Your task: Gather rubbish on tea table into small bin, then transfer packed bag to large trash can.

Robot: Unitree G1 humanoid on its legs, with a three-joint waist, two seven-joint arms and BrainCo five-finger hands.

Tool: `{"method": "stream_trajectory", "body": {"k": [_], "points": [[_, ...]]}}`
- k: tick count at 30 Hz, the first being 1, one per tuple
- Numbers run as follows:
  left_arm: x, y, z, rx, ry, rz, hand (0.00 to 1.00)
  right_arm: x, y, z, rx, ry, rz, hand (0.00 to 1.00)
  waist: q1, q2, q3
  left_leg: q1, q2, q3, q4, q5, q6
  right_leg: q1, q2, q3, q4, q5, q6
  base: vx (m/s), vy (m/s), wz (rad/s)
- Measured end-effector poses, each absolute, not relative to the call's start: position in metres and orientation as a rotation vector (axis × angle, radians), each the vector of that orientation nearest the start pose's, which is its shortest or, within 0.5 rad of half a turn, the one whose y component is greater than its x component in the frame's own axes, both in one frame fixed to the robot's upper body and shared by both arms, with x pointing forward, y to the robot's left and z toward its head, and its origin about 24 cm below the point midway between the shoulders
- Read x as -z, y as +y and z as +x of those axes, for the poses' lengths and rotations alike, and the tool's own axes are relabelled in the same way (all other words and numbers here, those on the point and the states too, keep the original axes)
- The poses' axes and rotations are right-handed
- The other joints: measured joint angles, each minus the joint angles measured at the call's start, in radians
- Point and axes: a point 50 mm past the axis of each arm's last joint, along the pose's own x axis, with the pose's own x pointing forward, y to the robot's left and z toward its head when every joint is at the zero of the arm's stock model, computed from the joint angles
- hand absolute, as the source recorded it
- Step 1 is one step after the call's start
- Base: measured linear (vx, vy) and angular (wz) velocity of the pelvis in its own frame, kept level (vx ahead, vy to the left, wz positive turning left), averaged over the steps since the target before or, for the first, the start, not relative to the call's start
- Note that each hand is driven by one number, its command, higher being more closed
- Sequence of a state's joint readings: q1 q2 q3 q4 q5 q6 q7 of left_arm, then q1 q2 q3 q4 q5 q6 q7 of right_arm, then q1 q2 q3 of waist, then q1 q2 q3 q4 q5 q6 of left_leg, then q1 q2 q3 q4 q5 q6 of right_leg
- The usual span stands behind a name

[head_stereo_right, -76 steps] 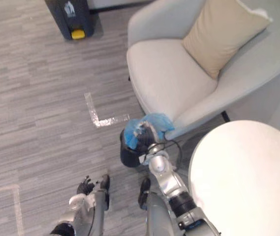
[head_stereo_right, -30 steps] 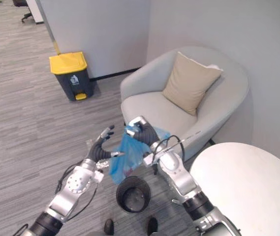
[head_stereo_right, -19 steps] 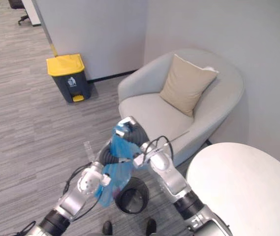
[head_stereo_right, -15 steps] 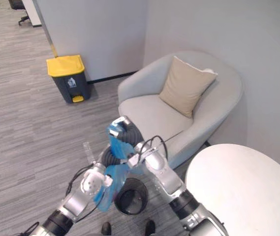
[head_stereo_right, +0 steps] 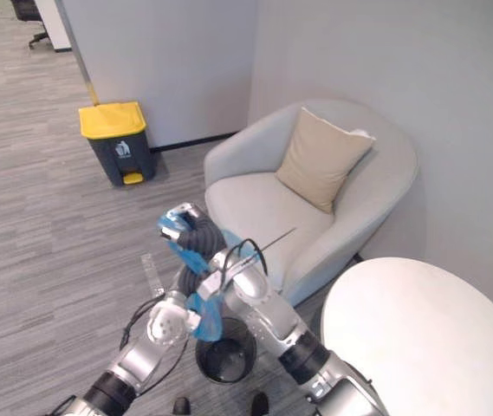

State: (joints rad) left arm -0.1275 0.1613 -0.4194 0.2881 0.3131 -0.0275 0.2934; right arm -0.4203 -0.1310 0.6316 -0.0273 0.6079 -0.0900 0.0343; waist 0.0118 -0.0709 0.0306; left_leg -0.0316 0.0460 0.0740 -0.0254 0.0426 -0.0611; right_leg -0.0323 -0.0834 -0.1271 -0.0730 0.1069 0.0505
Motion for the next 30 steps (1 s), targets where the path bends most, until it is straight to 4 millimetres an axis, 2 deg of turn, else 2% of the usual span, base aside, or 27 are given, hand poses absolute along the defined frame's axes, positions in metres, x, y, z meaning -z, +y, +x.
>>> {"method": "stream_trajectory", "body": {"k": [10,17,18,22,24,30], "points": [[0.001,0.103,0.263,0.116,0.044,0.579,1.00,-0.134,0.009,0.254,-0.865,-0.210,0.430,1.00,-0.006,0.000,0.000,0.016,0.004,0.025,0.004,-0.015,-0.016,-0.003,0.004,0.028,0.010,-0.002,-0.004,-0.01,0.002,-0.08],[-0.004,0.111,0.266,0.060,0.036,0.519,1.00,-0.135,0.004,0.243,-0.878,-0.231,0.460,1.00,-0.013,0.007,0.003,0.015,0.010,0.030,0.008,-0.020,-0.021,-0.010,0.010,0.036,0.015,-0.007,-0.010,0.00,-0.005,-0.03],[-0.003,0.112,0.265,0.056,0.043,0.503,1.00,-0.134,0.004,0.242,-0.883,-0.228,0.462,0.00,-0.013,0.009,0.003,0.015,0.011,0.030,0.008,-0.021,-0.022,-0.010,0.012,0.036,0.015,-0.008,-0.011,0.00,0.000,0.00],[0.005,0.113,0.258,0.053,0.084,0.466,1.00,-0.132,-0.004,0.243,-0.858,-0.256,0.444,0.00,-0.014,0.014,0.005,0.014,0.014,0.030,0.008,-0.021,-0.022,-0.011,0.013,0.037,0.014,-0.010,-0.011,0.00,0.000,0.00],[0.007,0.117,0.256,0.019,0.112,0.416,1.00,-0.132,-0.014,0.246,-0.797,-0.293,0.409,0.00,-0.015,0.017,0.004,0.014,0.015,0.030,0.008,-0.021,-0.020,-0.010,0.014,0.037,0.012,-0.011,-0.011,0.00,0.000,0.00],[-0.002,0.124,0.257,-0.025,0.089,0.350,1.00,-0.131,-0.024,0.249,-0.726,-0.354,0.291,0.00,-0.019,0.019,0.004,0.016,0.015,0.029,0.008,-0.022,-0.018,-0.002,0.016,0.036,0.000,-0.010,-0.010,0.00,0.000,0.00]]}}
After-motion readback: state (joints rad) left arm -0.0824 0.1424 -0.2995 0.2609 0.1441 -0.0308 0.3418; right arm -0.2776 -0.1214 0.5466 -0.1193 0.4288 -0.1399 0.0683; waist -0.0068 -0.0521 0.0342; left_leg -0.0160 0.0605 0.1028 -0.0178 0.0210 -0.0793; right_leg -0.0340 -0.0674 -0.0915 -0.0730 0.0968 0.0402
